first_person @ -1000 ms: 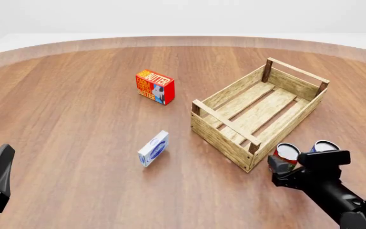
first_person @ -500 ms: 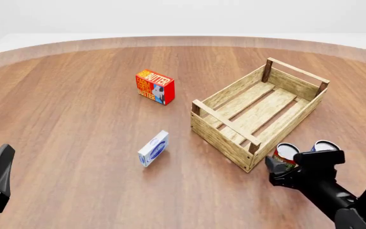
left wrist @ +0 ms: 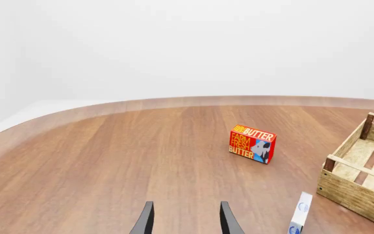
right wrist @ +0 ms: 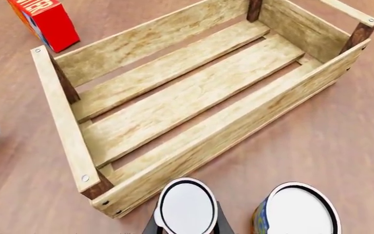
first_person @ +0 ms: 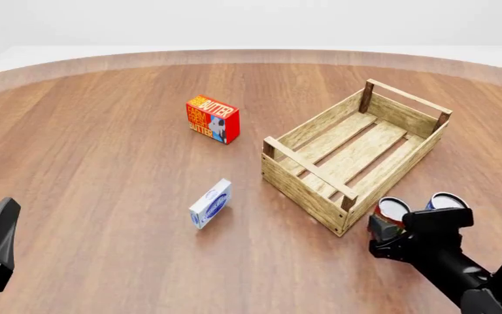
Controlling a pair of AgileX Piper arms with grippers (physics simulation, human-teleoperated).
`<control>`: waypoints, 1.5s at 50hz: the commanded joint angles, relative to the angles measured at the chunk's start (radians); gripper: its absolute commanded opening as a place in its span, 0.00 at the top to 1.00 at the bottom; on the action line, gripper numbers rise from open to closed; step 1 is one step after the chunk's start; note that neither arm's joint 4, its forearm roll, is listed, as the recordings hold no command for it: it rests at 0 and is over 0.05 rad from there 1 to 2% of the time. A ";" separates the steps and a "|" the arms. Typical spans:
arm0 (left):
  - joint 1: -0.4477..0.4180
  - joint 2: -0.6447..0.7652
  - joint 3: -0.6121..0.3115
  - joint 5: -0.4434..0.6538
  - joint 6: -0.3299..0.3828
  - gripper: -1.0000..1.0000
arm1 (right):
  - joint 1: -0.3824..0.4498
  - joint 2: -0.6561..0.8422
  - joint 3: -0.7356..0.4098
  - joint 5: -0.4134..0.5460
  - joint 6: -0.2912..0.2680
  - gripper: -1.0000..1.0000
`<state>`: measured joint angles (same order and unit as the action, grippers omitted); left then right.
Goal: Pick up the tomato sauce, and put it in the wooden tray.
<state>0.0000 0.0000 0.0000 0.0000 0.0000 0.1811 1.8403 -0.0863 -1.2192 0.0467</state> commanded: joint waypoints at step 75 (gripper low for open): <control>0.000 0.000 0.000 0.000 0.000 0.00 | -0.002 -0.959 0.075 0.700 -0.066 1.00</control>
<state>0.0000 0.0000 0.0000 0.0000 0.0000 0.1870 1.0496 -0.0011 -0.6628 -0.0130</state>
